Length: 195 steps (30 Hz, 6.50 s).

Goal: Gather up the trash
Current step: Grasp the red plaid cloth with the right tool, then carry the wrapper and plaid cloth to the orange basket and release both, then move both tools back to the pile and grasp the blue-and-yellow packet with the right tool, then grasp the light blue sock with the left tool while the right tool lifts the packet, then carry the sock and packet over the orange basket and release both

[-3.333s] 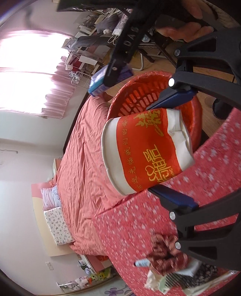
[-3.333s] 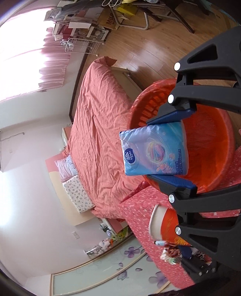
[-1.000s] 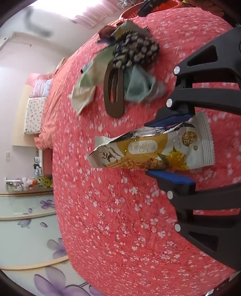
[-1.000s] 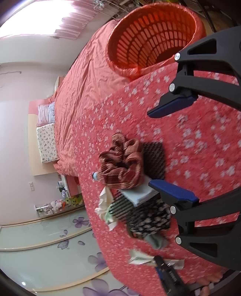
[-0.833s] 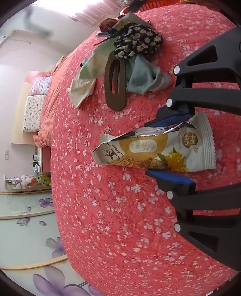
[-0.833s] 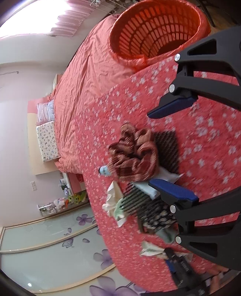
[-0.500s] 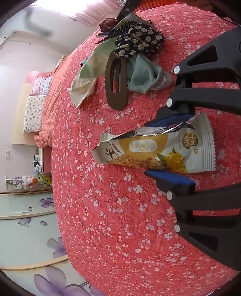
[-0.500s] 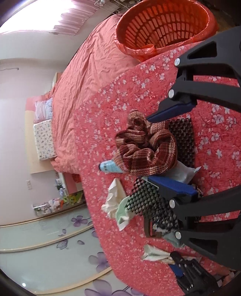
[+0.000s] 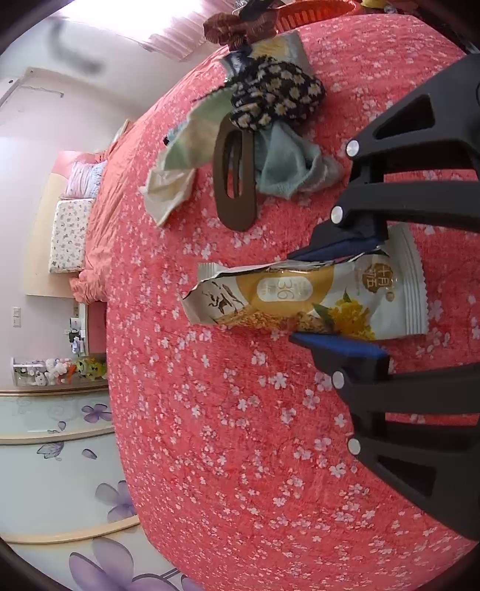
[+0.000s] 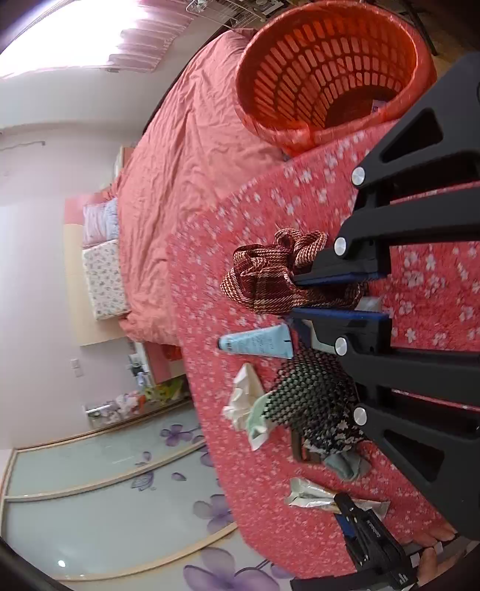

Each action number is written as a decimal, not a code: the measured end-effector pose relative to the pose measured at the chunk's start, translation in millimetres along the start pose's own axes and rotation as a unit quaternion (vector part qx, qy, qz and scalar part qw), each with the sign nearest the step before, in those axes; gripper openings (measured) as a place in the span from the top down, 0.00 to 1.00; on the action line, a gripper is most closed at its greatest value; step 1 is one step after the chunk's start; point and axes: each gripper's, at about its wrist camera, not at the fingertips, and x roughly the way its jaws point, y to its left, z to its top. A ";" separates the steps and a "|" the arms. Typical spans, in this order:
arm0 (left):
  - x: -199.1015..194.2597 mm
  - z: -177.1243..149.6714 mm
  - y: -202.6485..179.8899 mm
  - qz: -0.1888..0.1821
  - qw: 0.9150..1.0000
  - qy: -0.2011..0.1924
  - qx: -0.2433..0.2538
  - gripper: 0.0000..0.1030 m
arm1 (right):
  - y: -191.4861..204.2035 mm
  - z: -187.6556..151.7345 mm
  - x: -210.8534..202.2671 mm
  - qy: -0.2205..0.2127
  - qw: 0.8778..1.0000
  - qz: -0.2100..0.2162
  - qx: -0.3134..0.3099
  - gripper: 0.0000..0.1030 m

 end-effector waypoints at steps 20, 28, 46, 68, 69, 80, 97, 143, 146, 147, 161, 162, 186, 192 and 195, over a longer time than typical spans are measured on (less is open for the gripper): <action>-96.1 22.7 -72.2 -0.060 0.993 -0.083 0.058 0.65 | -34.9 0.8 -73.6 -0.074 0.997 0.002 0.011 0.89; -124.9 21.2 -139.7 -0.114 0.984 -0.099 0.097 0.65 | -66.0 -4.6 -97.3 -0.094 0.995 -0.013 0.032 0.89; -119.1 1.5 -302.9 -0.226 0.953 -0.079 0.187 0.65 | -163.7 -17.3 -106.5 -0.103 0.988 -0.068 0.096 0.89; -36.2 -5.3 -422.6 -0.244 0.942 -0.020 0.229 0.49 | -236.1 -17.5 -68.5 -0.085 0.982 -0.052 0.162 0.79; -32.9 -5.3 -422.3 -0.241 0.943 -0.017 0.228 0.48 | -236.5 -18.3 -66.9 -0.083 0.982 -0.053 0.163 0.71; -26.3 -4.5 -375.9 -0.192 0.957 -0.018 0.216 0.43 | -225.9 -25.6 -70.1 -0.067 0.983 -0.084 0.150 0.55; -47.4 9.3 -172.8 -0.061 0.990 -0.062 0.115 0.37 | -107.8 -19.7 -35.5 -0.010 0.998 -0.039 0.053 0.54; 10.4 16.2 -81.6 -0.073 0.995 -0.006 0.064 0.87 | -10.3 -22.2 54.6 0.097 0.994 -0.035 0.034 0.59; 1.7 17.2 -66.2 -0.067 0.996 -0.015 0.056 0.88 | -12.0 -20.2 48.8 0.090 0.995 -0.030 0.035 0.74; -1.4 17.7 -60.7 -0.066 0.996 -0.018 0.051 0.88 | -11.2 -19.3 48.1 0.088 0.995 -0.031 0.033 0.75; 11.0 9.2 -57.4 -0.035 0.998 0.004 0.048 0.71 | 1.7 -20.5 69.3 0.105 0.992 -0.065 -0.015 0.44; 11.8 9.0 -58.7 -0.034 0.998 0.004 0.048 0.71 | 0.7 -20.0 69.4 0.105 0.992 -0.064 -0.014 0.49; -78.9 35.1 -62.4 -0.077 0.991 -0.088 0.058 0.88 | -19.9 -2.1 4.4 0.038 0.999 -0.006 0.036 0.88; -104.5 39.6 -74.2 -0.086 0.989 -0.108 0.061 0.88 | -22.9 2.9 -21.6 0.012 0.999 0.001 0.038 0.88; -114.9 39.0 -86.5 -0.092 0.987 -0.115 0.068 0.88 | -26.8 3.9 -34.5 -0.001 0.999 -0.001 0.039 0.88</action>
